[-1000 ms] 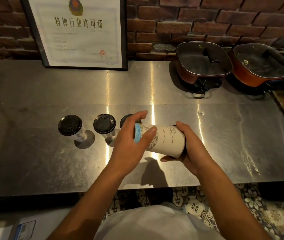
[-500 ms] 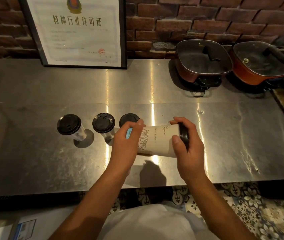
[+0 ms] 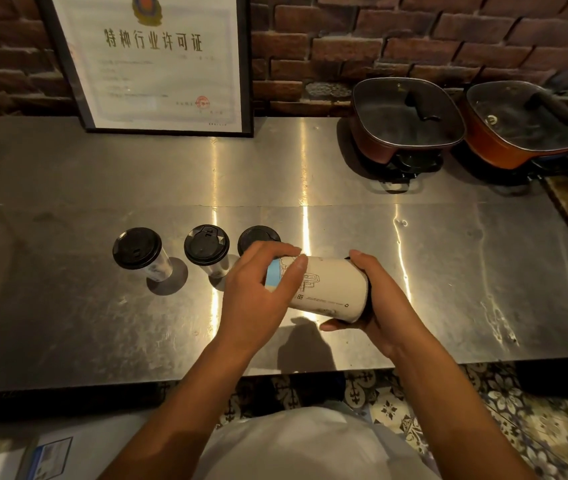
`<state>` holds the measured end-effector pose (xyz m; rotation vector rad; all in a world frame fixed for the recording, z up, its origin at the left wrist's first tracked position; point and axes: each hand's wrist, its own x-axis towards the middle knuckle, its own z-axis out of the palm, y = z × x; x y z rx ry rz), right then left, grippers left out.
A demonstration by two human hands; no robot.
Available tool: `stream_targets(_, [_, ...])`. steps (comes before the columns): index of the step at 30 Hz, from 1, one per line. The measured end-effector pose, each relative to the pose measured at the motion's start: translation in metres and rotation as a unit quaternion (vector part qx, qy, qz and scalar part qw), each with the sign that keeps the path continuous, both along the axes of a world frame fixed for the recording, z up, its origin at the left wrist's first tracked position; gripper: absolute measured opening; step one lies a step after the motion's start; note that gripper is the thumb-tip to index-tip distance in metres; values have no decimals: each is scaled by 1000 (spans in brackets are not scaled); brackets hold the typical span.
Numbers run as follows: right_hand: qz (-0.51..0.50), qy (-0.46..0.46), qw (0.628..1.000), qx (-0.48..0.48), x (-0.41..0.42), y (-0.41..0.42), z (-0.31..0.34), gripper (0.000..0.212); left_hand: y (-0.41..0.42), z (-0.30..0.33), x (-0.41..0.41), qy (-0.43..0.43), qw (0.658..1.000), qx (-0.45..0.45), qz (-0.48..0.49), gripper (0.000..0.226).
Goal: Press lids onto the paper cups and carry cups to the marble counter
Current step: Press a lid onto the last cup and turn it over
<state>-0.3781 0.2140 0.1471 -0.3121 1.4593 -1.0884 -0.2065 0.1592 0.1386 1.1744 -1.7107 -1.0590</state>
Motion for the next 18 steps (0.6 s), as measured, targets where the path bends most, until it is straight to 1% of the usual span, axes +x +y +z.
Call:
stream_targets(2, [16, 56, 998, 7, 3, -3, 5, 46, -1, -1, -1, 13, 999, 30, 15, 14])
stream_targets(3, [14, 102, 995, -8, 6, -4, 6, 46, -2, 0, -2, 28, 997, 66, 23, 13])
stream_targets(4, [1, 153, 987, -48, 10, -3, 4, 41, -3, 1, -2, 53, 991, 117, 31, 9])
stream_targets(5, [-9, 202, 975, -98, 15, 2, 1, 37, -5, 2, -2, 85, 980, 174, 36, 10])
stream_targets(7, [-4, 295, 938, -180, 19, 11, -5, 42, -8, 5, -3, 142, 949, 281, 34, 22])
stream_targets(8, [7, 335, 919, -207, 18, 16, -10, 46, -8, 6, -3, 154, 936, 316, 32, 28])
stream_targets(11, [46, 437, 863, -251, 15, 21, -14, 53, -9, 4, -2, 168, 907, 385, 15, 32])
stream_targets(12, [56, 461, 848, -255, 13, 21, -15, 53, -9, 3, -2, 170, 899, 403, 10, 32])
stream_targets(13, [61, 468, 844, -255, 12, 22, -16, 53, -9, 0, -1, 170, 895, 414, 4, 32])
stream_targets(14, [62, 458, 850, -251, 11, 22, -17, 52, -9, -2, 0, 169, 893, 417, -1, 33])
stream_targets(15, [58, 427, 870, -240, 11, 21, -16, 50, -8, -5, 1, 169, 896, 410, -3, 35])
stream_targets(16, [50, 381, 897, -217, 10, 19, -14, 48, -7, -6, 1, 165, 905, 392, -2, 35])
stream_targets(18, [39, 268, 952, -142, 6, 12, -8, 39, -2, -7, 1, 136, 941, 310, 1, 28])
